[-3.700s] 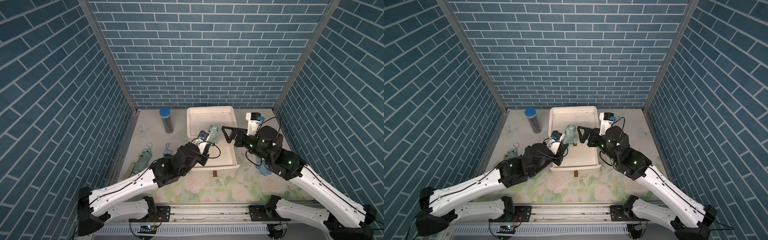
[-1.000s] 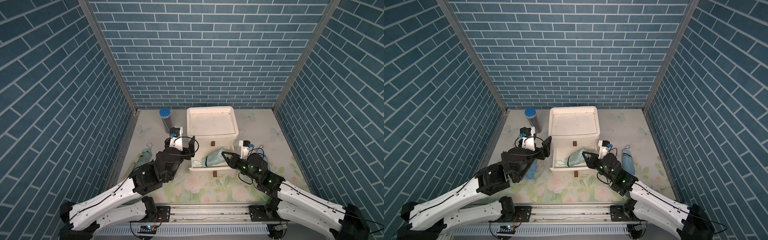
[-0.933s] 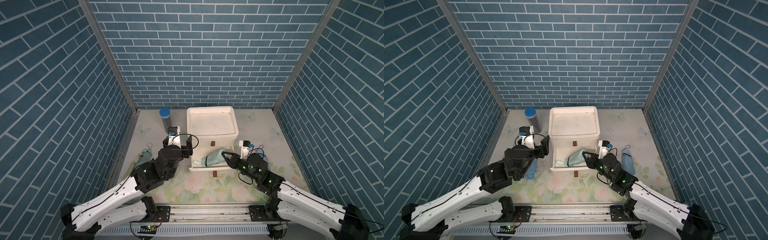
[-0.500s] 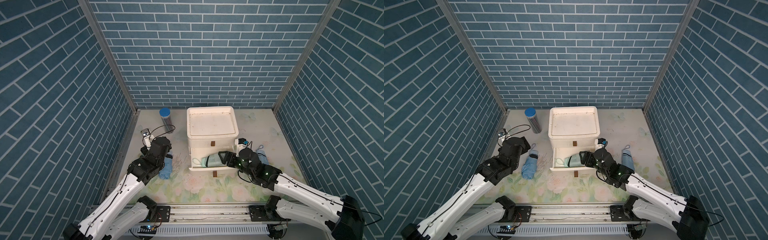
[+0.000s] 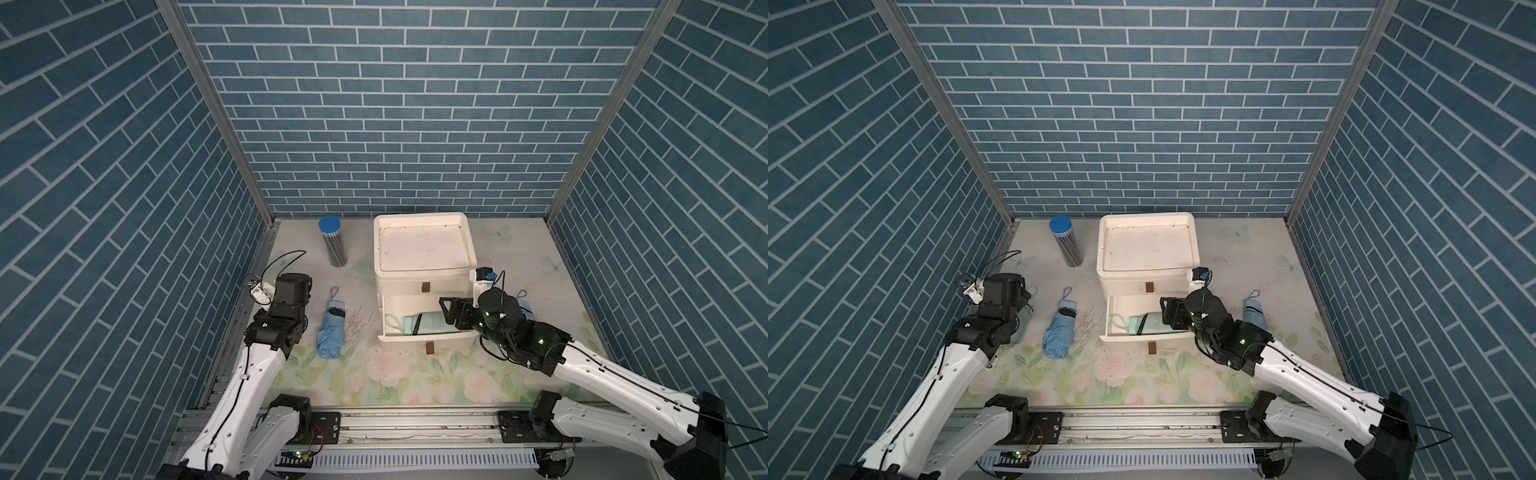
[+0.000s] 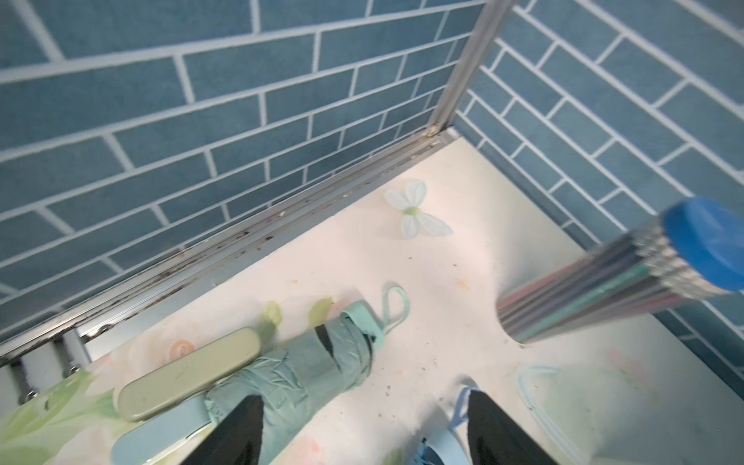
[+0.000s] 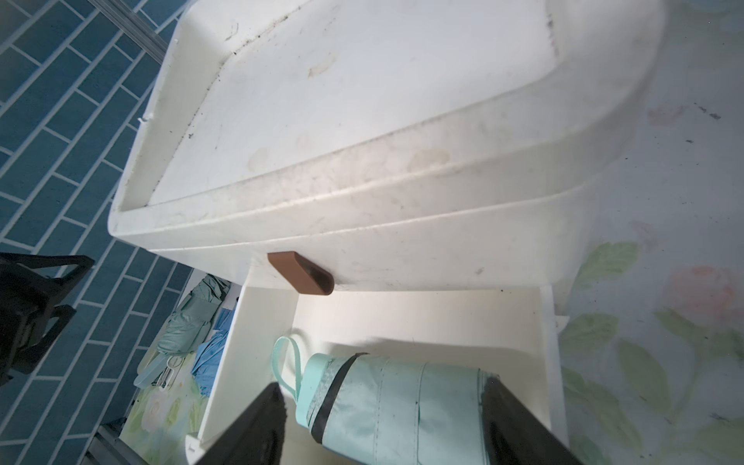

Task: Place the umbrella in the drawer by color
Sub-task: Place the umbrella in the drawer, then adjust the umbrella at the center of the board.

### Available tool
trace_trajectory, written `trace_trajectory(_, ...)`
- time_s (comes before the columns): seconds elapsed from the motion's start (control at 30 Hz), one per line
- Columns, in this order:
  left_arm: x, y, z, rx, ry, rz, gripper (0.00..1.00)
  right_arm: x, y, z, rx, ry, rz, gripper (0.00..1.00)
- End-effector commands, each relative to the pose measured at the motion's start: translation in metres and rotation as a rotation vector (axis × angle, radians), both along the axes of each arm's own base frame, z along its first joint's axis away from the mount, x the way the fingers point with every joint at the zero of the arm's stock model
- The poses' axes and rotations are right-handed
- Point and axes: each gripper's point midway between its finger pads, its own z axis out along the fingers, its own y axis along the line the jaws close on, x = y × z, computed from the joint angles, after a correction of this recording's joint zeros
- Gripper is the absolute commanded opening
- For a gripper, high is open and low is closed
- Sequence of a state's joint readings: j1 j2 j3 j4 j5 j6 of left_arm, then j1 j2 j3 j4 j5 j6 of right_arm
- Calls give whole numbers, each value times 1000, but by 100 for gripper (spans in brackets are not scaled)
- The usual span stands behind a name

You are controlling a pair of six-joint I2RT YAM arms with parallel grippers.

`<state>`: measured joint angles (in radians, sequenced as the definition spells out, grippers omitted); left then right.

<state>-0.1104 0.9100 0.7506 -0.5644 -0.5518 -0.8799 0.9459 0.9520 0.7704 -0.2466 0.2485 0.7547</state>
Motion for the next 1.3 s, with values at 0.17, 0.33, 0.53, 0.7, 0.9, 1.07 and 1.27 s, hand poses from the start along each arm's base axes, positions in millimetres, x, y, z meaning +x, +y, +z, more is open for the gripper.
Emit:
trace_trajectory(0.17, 14, -4, -59, -101, 166, -3, 76, -6, -1, 9, 28, -83, 47, 76)
trace_trajectory(0.33, 25, 0, -72, -55, 243, -12, 81, -10, 0, 4, 33, -83, 67, 76)
trace_trajectory(0.53, 44, -7, -102, -92, 329, -103, 81, -13, -4, 5, 43, -96, 69, 76)
trace_trajectory(0.7, 50, -11, -117, -102, 394, -170, 75, -13, -7, 5, 38, -100, 67, 76)
trace_trajectory(0.9, 53, -11, -127, -128, 384, -216, 74, -12, -6, 6, 26, -109, 70, 76)
trace_trajectory(1.07, 67, -40, -141, -242, 372, -360, 62, -9, 0, 4, 3, -99, 83, 76)
trace_trajectory(1.27, 66, -27, -121, -167, 368, -321, 65, -6, 4, -1, -11, -90, 84, 77)
